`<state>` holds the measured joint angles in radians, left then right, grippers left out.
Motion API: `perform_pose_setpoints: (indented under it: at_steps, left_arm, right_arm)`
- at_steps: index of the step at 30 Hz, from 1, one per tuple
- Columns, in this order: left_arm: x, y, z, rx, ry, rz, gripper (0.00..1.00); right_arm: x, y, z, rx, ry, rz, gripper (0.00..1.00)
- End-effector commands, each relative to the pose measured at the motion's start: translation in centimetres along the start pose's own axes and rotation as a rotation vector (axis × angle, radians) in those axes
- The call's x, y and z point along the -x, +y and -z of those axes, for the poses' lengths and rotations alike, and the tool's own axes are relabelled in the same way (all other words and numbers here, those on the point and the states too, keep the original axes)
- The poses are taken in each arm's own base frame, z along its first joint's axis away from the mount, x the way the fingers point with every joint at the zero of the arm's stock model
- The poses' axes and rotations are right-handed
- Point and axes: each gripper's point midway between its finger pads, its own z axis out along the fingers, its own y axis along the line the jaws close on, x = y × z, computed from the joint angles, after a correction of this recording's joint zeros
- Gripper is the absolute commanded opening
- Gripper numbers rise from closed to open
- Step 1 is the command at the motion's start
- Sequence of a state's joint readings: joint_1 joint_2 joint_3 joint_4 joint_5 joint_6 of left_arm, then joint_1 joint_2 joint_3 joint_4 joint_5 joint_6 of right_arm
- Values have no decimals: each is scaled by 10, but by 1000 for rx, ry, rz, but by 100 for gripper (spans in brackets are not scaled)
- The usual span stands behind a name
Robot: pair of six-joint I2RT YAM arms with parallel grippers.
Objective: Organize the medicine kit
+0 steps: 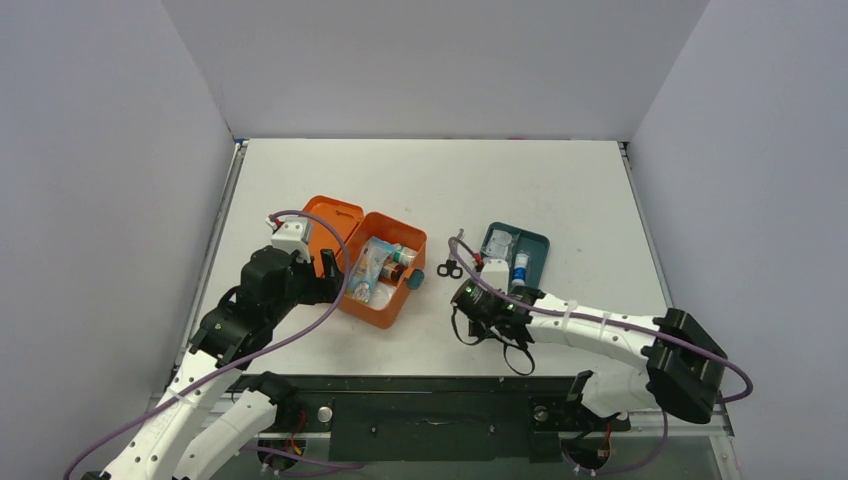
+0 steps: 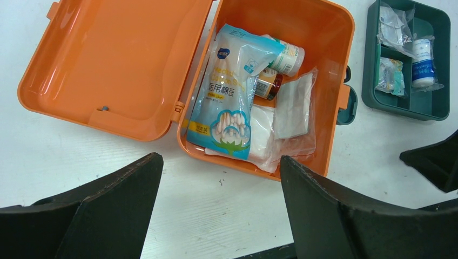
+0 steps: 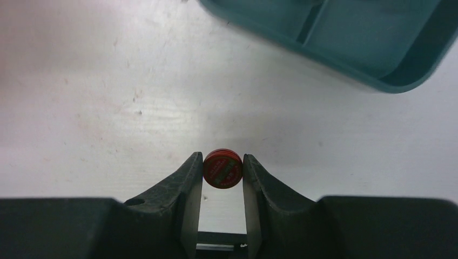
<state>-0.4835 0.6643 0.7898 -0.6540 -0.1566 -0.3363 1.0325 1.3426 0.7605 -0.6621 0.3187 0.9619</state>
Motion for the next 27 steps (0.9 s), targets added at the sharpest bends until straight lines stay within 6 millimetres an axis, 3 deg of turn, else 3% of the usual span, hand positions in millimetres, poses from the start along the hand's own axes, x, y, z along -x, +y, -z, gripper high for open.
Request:
perform_pose_setpoints:
  at_steps: [1,6,14,27]
  left_arm:
    - [9,-4,1,-15,-31,2,78]
    - [8,-4,-1,-12,-23,0,78]
    - [8,-4,-2,-11,-20,-1,78]
    - [7,-3,-2,-7,-17,-3,78]
  right_arm:
    - [42,-22,18,-23,-86,-48,4]
    - [62,-49,18,-75,-98,-81,3]
    - [84,-86,2,-142,-84,-173,4]
    - [89,-94,-33,-129,-25,-242,3]
